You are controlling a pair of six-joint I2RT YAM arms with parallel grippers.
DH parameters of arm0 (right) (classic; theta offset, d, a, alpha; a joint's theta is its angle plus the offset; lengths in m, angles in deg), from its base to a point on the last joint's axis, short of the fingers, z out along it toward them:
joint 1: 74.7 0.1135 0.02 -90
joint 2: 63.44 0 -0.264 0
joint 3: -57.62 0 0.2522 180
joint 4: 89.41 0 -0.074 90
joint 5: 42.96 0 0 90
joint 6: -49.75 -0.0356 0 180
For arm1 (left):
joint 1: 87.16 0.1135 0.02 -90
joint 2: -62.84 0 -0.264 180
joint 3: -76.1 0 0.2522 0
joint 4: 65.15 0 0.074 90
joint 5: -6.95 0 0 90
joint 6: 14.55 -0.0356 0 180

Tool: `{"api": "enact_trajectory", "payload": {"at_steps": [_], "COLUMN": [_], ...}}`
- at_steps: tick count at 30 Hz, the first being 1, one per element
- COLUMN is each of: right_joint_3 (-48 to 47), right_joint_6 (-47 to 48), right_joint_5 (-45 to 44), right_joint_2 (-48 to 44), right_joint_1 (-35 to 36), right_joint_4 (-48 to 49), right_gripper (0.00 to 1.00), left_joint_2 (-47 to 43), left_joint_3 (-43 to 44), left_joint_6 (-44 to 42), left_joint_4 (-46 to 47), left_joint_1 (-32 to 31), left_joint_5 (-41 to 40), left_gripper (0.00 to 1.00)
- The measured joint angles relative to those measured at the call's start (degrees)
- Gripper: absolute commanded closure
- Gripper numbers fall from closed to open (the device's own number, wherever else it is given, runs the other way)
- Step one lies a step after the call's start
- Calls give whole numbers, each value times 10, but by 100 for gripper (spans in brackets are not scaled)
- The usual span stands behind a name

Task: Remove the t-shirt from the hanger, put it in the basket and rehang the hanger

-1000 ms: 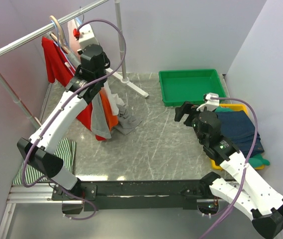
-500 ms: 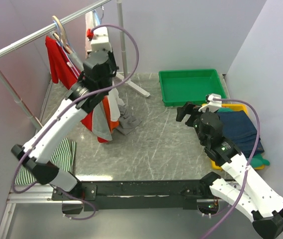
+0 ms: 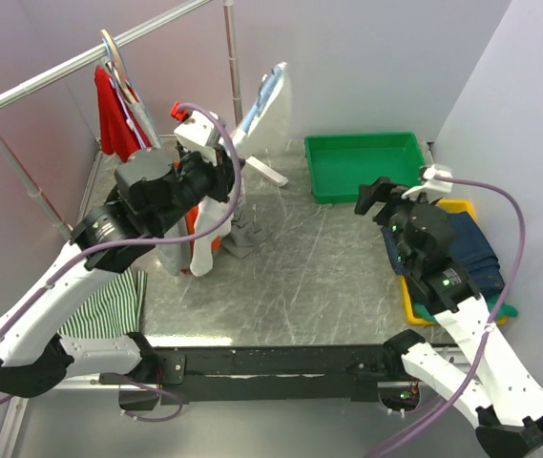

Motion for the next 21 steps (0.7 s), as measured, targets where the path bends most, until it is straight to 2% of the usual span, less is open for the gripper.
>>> {"api": "enact_trajectory", "payload": {"at_steps": [5,10,17,21], "right_joint_3": [-52,-106,-128,-127], "right_joint_6": [31,77,110,120], "right_joint_5": [40,68,90,97], "right_joint_2": [0,-3,-21,-27], "right_joint_1": [-42,-52,-53,-53], "right_joint_4": [23,53,86,94], "right_gripper": [0,0,0,0], "left_joint_2": [-13,6,10,-4], "left_joint_3": [19,117,209,198], "left_joint_6": [-20,-26,-37,-38], "left_joint_4": [-30,-65,-50,-21], "left_joint_1": [-4,-4,-4,-4], "left_joint_5": [81,144,222,252], "left_gripper": [99,99,99,99]}}
